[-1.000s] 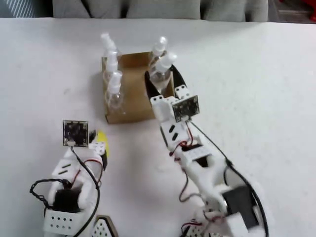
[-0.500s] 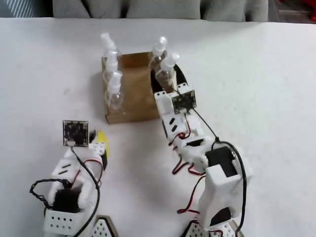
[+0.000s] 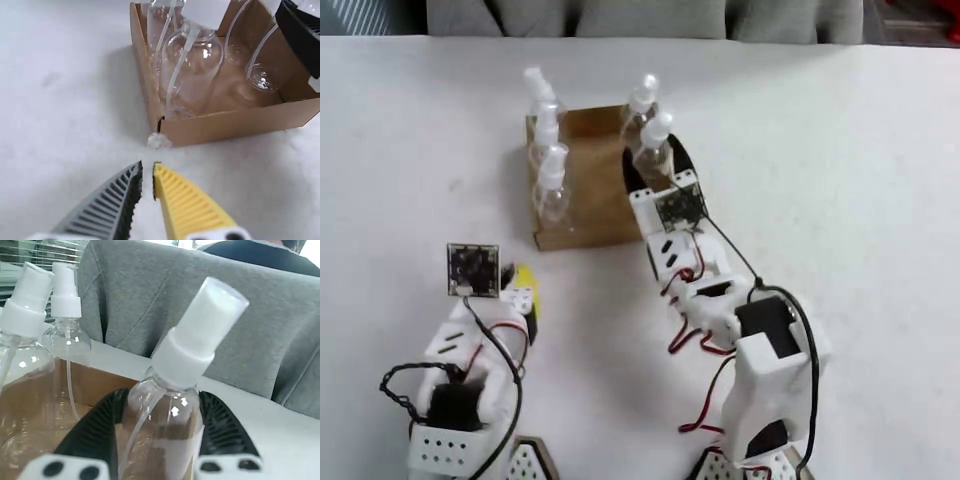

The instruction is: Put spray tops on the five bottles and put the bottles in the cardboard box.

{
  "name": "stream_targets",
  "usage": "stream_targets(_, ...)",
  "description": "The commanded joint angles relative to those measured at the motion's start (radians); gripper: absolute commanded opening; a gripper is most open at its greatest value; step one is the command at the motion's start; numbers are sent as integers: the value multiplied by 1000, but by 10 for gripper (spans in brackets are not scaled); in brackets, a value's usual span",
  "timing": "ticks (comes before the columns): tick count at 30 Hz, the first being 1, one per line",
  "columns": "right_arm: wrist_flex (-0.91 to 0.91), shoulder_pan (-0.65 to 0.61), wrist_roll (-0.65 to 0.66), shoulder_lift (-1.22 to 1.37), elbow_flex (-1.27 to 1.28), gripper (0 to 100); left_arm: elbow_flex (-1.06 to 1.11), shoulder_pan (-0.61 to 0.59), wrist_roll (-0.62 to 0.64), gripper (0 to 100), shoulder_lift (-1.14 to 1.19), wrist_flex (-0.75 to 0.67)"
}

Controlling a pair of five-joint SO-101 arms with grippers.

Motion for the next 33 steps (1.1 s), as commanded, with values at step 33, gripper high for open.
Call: stream_targets(33,194,-21,-21,-8,-34,22,0,-4,8,57,8,2)
